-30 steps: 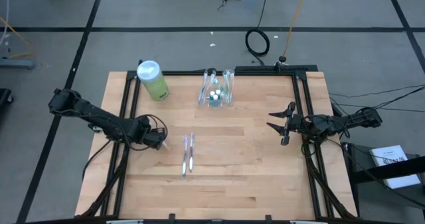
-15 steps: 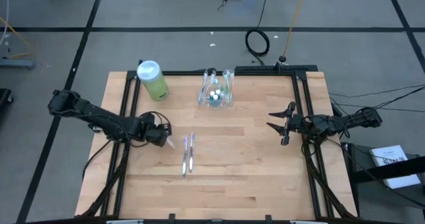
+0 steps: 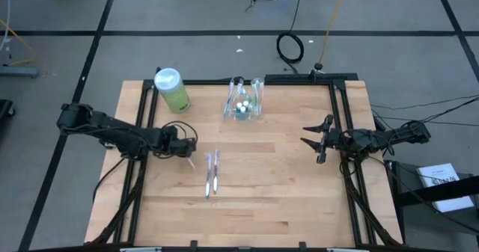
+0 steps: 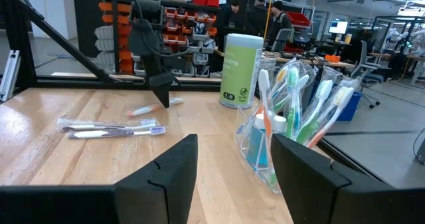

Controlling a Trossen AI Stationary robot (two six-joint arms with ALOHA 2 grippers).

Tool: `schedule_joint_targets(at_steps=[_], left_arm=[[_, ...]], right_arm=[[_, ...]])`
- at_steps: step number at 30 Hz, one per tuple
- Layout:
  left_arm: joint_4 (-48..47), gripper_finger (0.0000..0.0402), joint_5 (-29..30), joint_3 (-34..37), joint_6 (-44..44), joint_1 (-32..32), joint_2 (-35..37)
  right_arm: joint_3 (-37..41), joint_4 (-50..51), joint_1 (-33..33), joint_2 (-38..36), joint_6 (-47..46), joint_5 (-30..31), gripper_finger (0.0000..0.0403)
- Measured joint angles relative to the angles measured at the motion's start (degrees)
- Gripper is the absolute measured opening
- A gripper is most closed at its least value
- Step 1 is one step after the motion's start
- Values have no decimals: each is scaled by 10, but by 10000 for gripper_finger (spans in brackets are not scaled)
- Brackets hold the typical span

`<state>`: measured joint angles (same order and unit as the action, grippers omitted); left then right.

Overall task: Pick & Place toothbrushing station
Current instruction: Put the orange toothbrush into the transparent organizer

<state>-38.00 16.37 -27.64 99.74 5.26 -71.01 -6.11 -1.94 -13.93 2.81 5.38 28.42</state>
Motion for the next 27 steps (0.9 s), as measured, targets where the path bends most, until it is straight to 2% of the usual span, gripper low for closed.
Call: schedule_joint_targets(at_steps=[6,11,14,21,27], left_arm=[[101,188,16,0,-147,-12,-2],[127,188,-46,0,-242,-23,-1],[107,188,-88,0,-245,-27,-1],[74,188,-120,-11,-235,-12,-1],[-37,188,-85,-83,-207,13,-1]], right_arm=[[0,0,0,0,0,0,183],[0,0,0,0,0,0,183],[0,0,0,0,0,0,183],[0,0,0,0,0,0,183],[0,0,0,0,0,0,183]])
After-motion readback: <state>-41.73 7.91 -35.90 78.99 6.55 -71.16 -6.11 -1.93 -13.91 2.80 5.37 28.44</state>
